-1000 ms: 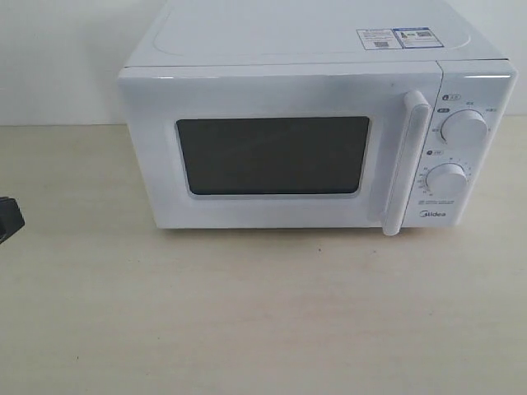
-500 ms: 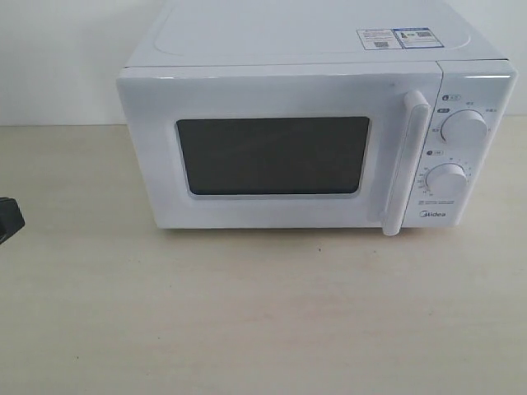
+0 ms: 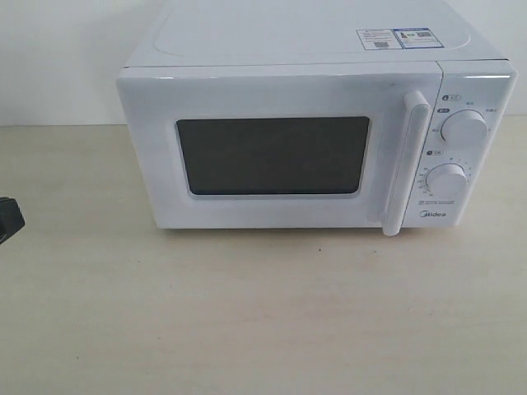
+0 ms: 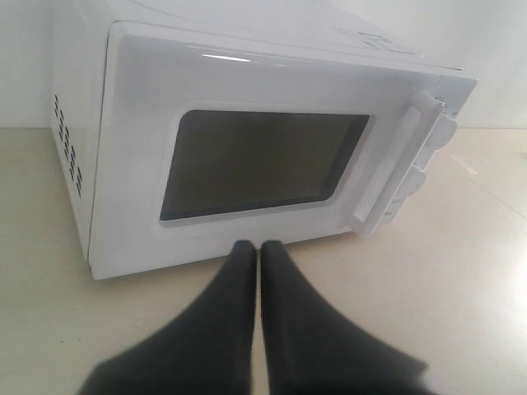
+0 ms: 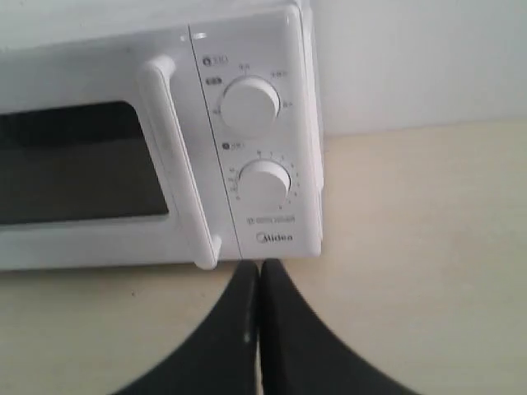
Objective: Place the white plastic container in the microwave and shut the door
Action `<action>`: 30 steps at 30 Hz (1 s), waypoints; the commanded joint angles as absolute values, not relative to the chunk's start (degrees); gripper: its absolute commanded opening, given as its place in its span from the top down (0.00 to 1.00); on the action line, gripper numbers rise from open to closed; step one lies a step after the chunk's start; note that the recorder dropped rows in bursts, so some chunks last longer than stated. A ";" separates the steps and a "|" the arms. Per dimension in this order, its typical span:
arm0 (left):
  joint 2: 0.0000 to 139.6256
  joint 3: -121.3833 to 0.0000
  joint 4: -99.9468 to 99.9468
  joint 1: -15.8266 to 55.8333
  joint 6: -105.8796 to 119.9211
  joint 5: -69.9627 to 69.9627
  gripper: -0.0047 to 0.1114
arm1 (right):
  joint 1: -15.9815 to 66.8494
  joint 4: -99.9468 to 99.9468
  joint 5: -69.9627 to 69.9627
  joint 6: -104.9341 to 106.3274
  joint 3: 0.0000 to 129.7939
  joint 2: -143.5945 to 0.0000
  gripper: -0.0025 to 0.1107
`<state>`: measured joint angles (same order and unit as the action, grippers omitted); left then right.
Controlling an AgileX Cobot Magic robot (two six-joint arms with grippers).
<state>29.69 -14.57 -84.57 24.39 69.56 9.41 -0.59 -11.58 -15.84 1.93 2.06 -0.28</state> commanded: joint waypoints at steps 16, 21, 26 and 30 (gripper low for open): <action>29.46 -14.47 -84.59 24.62 69.82 9.00 0.92 | -0.86 -2.90 -18.69 -0.58 0.00 0.00 0.98; 29.46 -14.47 -84.59 24.62 69.82 9.00 0.92 | -0.86 -2.90 -18.69 -0.58 0.00 0.00 0.98; 29.46 -14.47 -84.59 24.62 69.82 9.00 0.92 | -0.86 -2.90 -18.69 -0.78 0.00 0.00 0.98; 29.46 -14.47 -84.59 24.62 69.82 9.00 0.92 | -0.86 -2.90 -18.69 -0.78 0.00 0.00 0.98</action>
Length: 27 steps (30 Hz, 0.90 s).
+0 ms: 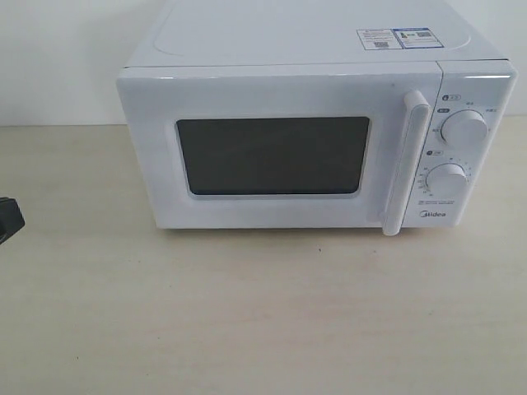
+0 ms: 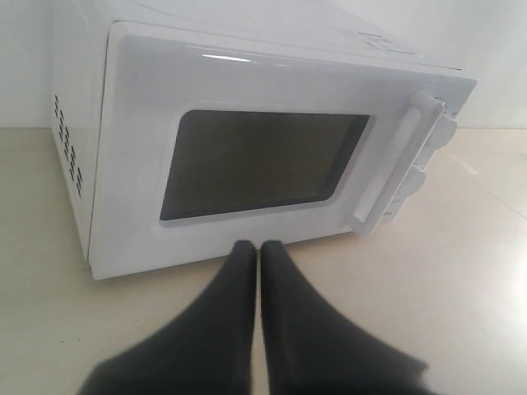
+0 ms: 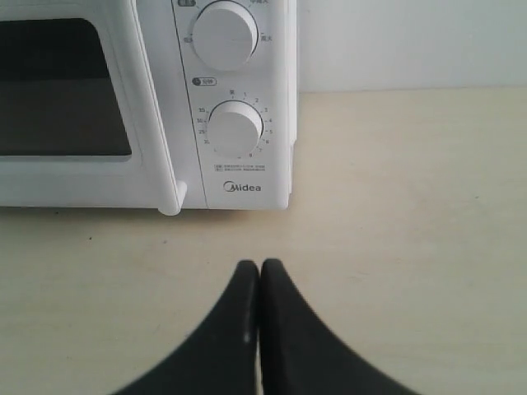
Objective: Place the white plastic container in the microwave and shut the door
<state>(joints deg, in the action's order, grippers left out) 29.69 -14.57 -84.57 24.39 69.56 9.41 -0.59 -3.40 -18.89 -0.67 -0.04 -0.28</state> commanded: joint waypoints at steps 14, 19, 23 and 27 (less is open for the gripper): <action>29.46 -14.47 -84.59 24.62 69.82 9.00 0.92 | -0.86 -2.90 -18.69 -1.07 0.00 0.00 0.98; 25.63 -14.47 -84.41 22.96 71.00 9.00 0.92 | -0.86 -2.90 -18.69 -1.07 0.00 0.00 0.98; 15.90 -14.25 -84.67 14.83 72.87 7.41 0.92 | -0.86 -2.90 -18.69 -1.21 0.00 0.00 0.98; 8.75 -13.10 -85.88 10.85 72.87 5.13 0.92 | -0.86 -2.90 -18.69 -1.21 0.00 0.00 0.98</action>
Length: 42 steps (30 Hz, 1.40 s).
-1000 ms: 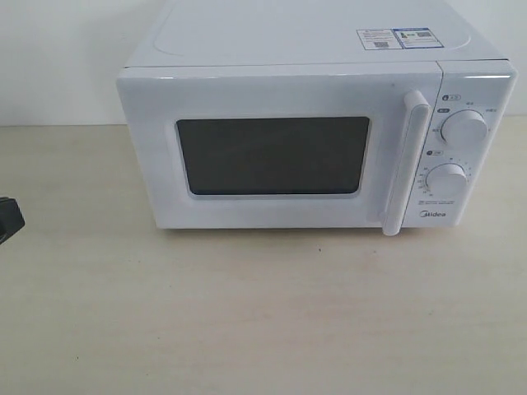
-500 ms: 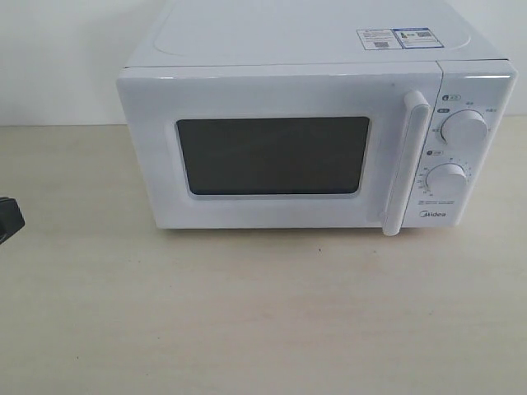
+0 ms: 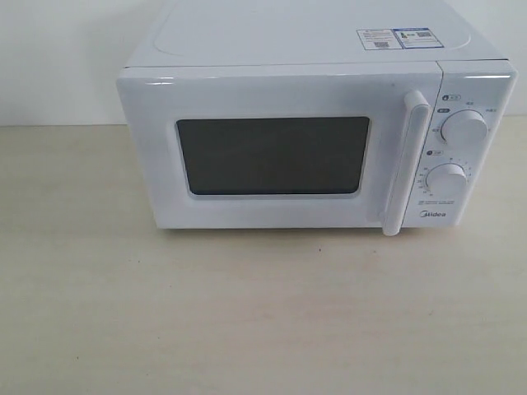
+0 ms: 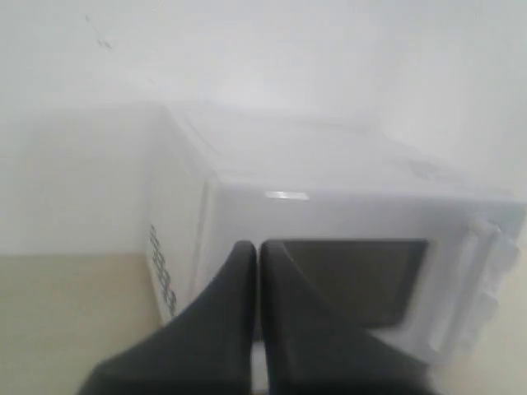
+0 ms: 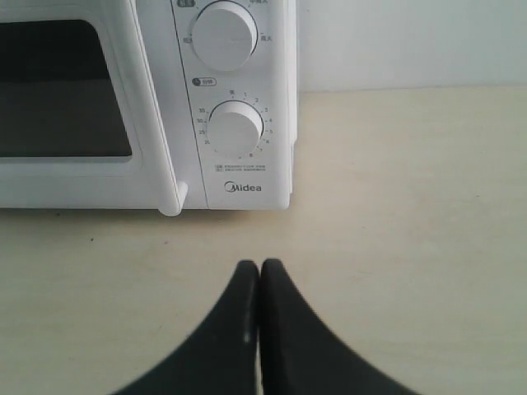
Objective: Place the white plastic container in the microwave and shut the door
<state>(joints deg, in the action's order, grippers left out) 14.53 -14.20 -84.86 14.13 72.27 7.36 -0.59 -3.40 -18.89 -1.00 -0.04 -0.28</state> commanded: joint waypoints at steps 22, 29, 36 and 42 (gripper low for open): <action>0.00 -3.97 -19.35 10.48 6.02 0.92 0.92 | -0.86 -2.90 -18.46 -1.19 0.00 0.00 0.98; 0.00 0.00 -12.87 10.48 -1.43 8.20 0.92 | -0.86 -2.90 -18.46 -1.19 0.00 0.00 0.98; 0.00 0.00 -10.91 10.48 11.46 15.23 0.92 | -0.86 -2.90 -18.46 -1.19 0.00 0.00 0.98; 0.00 0.00 -10.75 5.55 13.49 17.85 0.92 | -0.86 -2.90 -18.46 -1.19 0.00 0.00 0.98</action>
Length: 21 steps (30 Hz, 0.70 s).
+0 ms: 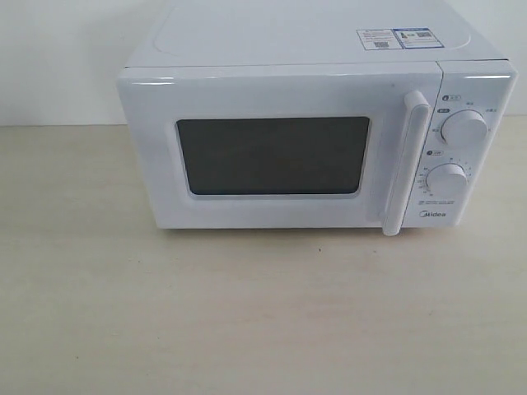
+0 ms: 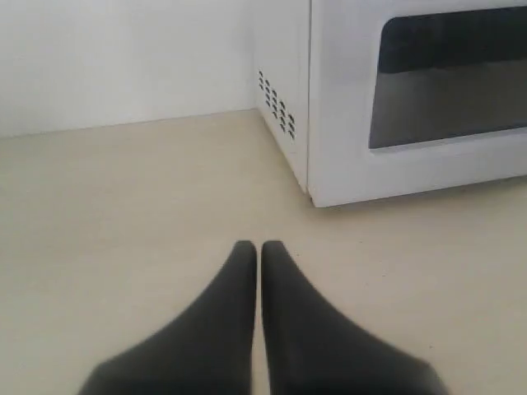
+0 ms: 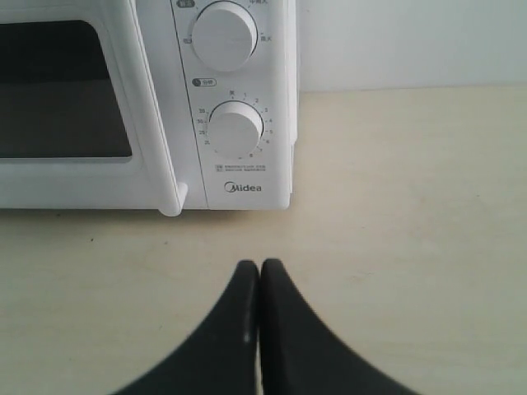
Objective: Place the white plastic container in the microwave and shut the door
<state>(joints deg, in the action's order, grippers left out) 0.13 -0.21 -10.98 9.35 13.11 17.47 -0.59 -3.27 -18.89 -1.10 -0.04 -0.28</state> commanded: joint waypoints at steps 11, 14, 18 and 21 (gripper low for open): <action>0.00 0.00 -10.63 4.53 -1.49 17.45 0.92 | -0.86 -2.90 -18.46 -1.19 0.00 0.00 0.98; 0.00 0.00 -8.68 4.53 1.05 16.71 0.92 | -0.86 -2.90 -18.46 -1.19 0.00 0.00 0.98; 0.00 0.00 -7.66 4.53 1.05 16.71 0.92 | -0.86 -2.90 -18.46 -1.19 0.00 0.00 0.98; 0.00 0.00 -7.66 4.53 1.05 16.71 0.92 | -0.86 -2.90 -18.46 -1.19 0.00 0.00 0.98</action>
